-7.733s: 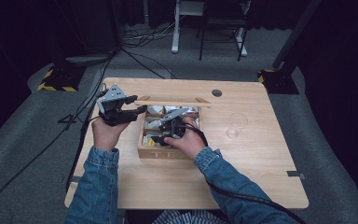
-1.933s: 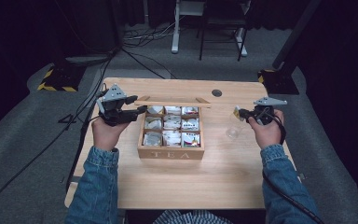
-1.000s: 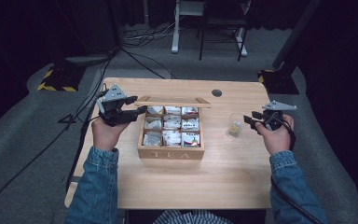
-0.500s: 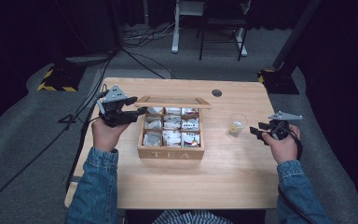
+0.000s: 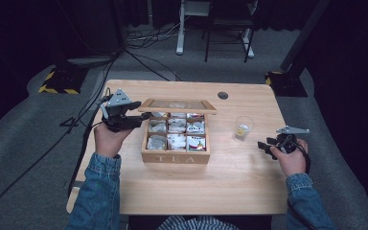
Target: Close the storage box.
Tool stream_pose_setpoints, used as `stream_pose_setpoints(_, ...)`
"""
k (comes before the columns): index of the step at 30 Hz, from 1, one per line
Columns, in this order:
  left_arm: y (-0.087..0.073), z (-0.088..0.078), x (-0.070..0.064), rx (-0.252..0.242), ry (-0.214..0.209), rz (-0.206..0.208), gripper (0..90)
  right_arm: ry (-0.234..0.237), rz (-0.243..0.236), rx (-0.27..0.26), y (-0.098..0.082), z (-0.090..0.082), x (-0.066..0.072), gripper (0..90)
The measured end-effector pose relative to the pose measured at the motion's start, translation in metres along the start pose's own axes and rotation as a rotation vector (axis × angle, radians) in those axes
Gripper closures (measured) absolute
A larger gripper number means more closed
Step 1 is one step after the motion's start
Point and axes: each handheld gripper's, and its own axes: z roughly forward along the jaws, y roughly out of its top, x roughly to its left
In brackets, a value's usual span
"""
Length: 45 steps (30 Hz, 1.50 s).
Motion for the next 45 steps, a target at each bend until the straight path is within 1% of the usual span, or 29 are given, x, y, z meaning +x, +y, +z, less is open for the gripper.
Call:
stream_pose_setpoints(5, -0.002, 0.000, -0.002, 0.020, 0.002, -0.003, 45.1, 0.020, 0.013, -0.007, -0.003, 0.004, 0.002, 48.8)
stream_pose_setpoints(9, -0.004, -0.001, -0.006, 0.037, 0.010, 0.003, 44.7, 0.033, 0.022, -0.013, -0.004, 0.007, 0.002, 48.7)
stream_pose_setpoints(13, -0.007, -0.001, -0.008, 0.046, 0.009, -0.003, 44.2, 0.045, 0.052, -0.037, -0.004, 0.008, -0.002, 48.7)
stream_pose_setpoints(17, -0.010, -0.001, -0.011, 0.065, 0.014, 0.000, 43.9, 0.043, 0.046, -0.034, -0.005, 0.010, -0.004, 48.7)
stream_pose_setpoints(20, -0.013, -0.001, -0.013, 0.074, 0.013, -0.007, 43.9, 0.050, 0.040, -0.033, -0.005, 0.014, -0.005, 48.0)
stream_pose_setpoints(23, -0.016, -0.002, -0.014, 0.084, 0.006, -0.011, 43.7, 0.053, 0.024, -0.030, -0.005, 0.018, -0.005, 47.0)
stream_pose_setpoints(25, -0.019, -0.002, -0.015, 0.094, 0.005, -0.007, 43.7, 0.054, 0.022, -0.029, -0.005, 0.020, -0.005, 46.8)
stream_pose_setpoints(29, -0.023, -0.002, -0.018, 0.112, 0.003, -0.010, 43.7, 0.058, 0.029, -0.032, -0.006, 0.023, -0.008, 46.7)
stream_pose_setpoints(37, -0.030, -0.002, -0.022, 0.153, 0.011, -0.003, 43.8, 0.058, 0.061, -0.044, -0.011, 0.025, -0.014, 46.7)
stream_pose_setpoints(38, -0.031, -0.001, -0.023, 0.155, 0.007, -0.012, 43.9, 0.057, 0.058, -0.040, -0.011, 0.026, -0.015, 46.7)
stream_pose_setpoints(39, -0.032, -0.001, -0.024, 0.160, 0.003, -0.013, 43.9, 0.055, 0.052, -0.036, -0.011, 0.027, -0.014, 46.7)
stream_pose_setpoints(40, -0.033, -0.001, -0.024, 0.168, 0.010, -0.004, 43.9, 0.049, 0.040, -0.031, -0.011, 0.028, -0.014, 46.7)
stream_pose_setpoints(42, -0.034, 0.000, -0.025, 0.175, 0.006, -0.010, 44.0, 0.028, 0.007, -0.014, -0.010, 0.031, -0.013, 46.6)
stream_pose_setpoints(43, -0.035, 0.000, -0.026, 0.176, 0.002, -0.018, 43.8, 0.022, -0.009, -0.009, -0.010, 0.033, -0.012, 46.3)
stream_pose_setpoints(44, -0.036, 0.000, -0.026, 0.185, 0.001, -0.015, 43.8, 0.018, -0.016, -0.005, -0.009, 0.033, -0.012, 46.0)
stream_pose_setpoints(45, -0.037, 0.001, -0.026, 0.188, -0.003, -0.019, 43.8, 0.013, -0.033, -0.001, -0.009, 0.035, -0.011, 45.7)
